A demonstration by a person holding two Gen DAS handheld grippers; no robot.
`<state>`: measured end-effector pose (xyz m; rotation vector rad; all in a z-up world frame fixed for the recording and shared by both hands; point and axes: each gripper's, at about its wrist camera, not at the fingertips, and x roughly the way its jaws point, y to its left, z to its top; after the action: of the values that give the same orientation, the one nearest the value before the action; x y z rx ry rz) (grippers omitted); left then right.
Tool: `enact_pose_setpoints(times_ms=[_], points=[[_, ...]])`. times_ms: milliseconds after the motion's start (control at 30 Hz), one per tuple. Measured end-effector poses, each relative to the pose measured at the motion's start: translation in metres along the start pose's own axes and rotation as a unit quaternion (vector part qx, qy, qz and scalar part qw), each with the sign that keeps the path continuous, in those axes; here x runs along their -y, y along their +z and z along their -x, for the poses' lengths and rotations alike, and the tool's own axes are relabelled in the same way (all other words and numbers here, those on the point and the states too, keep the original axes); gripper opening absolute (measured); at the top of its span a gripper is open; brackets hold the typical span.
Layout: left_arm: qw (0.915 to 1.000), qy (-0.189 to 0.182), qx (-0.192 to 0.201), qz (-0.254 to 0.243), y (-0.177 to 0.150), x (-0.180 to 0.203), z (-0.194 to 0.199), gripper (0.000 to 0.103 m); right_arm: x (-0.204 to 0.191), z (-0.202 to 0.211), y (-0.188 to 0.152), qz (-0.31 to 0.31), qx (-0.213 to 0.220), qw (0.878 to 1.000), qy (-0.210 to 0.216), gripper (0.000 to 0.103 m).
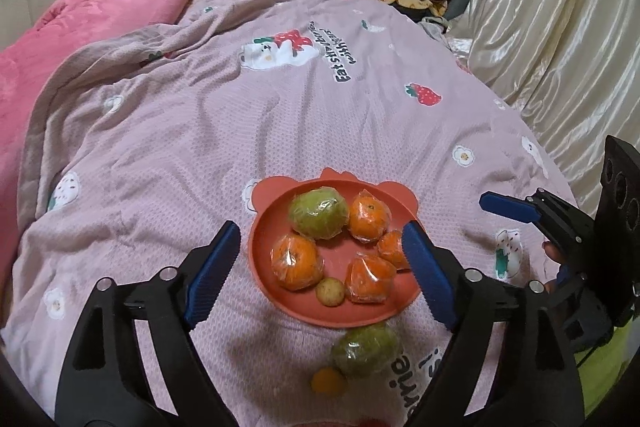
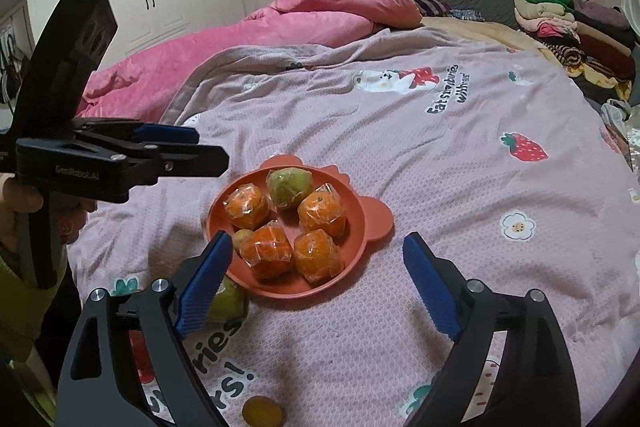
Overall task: Organize fruits
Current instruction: 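Withdraw both open tools from the plate toward the remaining fruit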
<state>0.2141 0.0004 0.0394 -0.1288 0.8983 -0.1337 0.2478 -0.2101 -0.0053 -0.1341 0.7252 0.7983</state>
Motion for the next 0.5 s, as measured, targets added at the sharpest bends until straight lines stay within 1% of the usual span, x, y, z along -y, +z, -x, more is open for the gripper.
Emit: enact_pose_setpoints(times_ms=[100, 133, 167, 300, 400, 500], points=[[1.0000, 0.004, 0.005, 0.003, -0.002, 0.001, 0.007, 0.082, -0.001, 0.007, 0.001, 0.000, 0.007, 1.000, -0.001, 0.089], [0.9999, 0.005, 0.007, 0.006, -0.003, 0.001, 0.010, 0.085, -0.001, 0.008, 0.001, 0.000, 0.008, 1.000, -0.001, 0.090], [0.9999, 0.005, 0.011, 0.010, -0.004, 0.000, 0.013, 0.086, -0.001, 0.010, 0.001, -0.001, 0.011, 1.000, -0.004, 0.091], [0.9996, 0.010, 0.023, 0.014, -0.007, 0.000, 0.027, 0.088, -0.002, 0.019, 0.001, -0.001, 0.021, 1.000, -0.008, 0.091], [0.9993, 0.013, 0.031, 0.017, -0.012, 0.000, 0.037, 0.091, -0.003, 0.026, 0.000, 0.001, 0.029, 1.000, -0.010, 0.094], [0.9990, 0.017, 0.036, 0.020, -0.019, 0.001, 0.046, 0.092, -0.005, 0.032, -0.003, 0.000, 0.035, 0.999, -0.011, 0.094]])
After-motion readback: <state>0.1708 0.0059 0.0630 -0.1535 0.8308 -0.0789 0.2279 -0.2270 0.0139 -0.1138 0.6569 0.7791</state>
